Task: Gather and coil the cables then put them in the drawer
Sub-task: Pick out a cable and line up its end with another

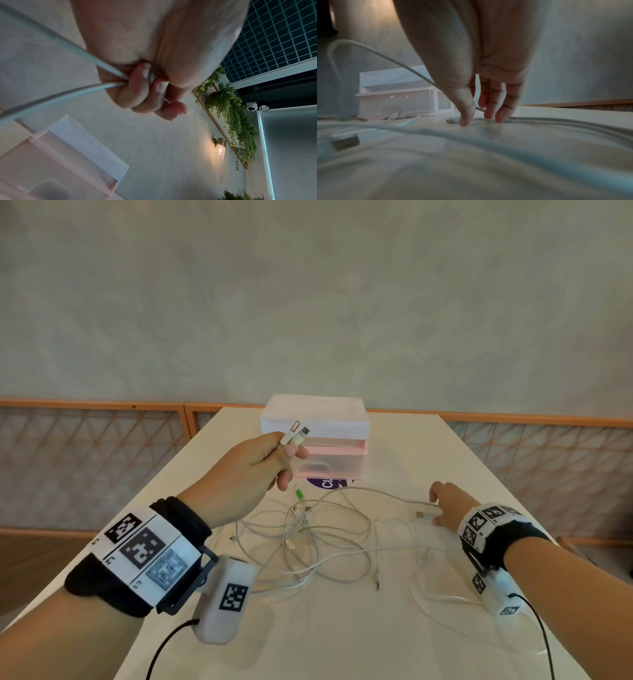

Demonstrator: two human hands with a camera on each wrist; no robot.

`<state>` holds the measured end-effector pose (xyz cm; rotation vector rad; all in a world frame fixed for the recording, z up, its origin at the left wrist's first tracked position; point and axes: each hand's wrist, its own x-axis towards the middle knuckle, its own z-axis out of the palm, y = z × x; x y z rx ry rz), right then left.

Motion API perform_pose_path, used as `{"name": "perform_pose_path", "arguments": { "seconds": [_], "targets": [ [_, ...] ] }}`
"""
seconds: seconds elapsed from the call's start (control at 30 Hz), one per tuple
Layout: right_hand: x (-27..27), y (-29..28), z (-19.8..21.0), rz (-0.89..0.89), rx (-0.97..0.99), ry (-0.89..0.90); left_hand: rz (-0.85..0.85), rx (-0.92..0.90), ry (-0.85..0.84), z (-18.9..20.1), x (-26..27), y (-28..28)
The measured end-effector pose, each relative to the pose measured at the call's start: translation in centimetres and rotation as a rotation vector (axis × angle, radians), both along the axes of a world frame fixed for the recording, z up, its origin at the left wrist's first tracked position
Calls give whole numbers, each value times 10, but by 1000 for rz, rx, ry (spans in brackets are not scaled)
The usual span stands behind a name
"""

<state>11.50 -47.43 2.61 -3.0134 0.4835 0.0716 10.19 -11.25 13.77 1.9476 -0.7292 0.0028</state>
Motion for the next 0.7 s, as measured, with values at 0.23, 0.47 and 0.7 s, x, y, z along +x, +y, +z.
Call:
{"name": "perform_pose_path", "arguments": {
  "seconds": [0.23,0.47,0.7],
  "targets": [
    [-7,3,5,6,-4,210,-4,-16,14,-3,-2,-4],
    [-27,8,28,-10,296,108,-38,-34,17,-2,-8,-8],
    [-54,48,112,299,799,-406,-29,-133,8,3,-17,-24]
  ]
}}
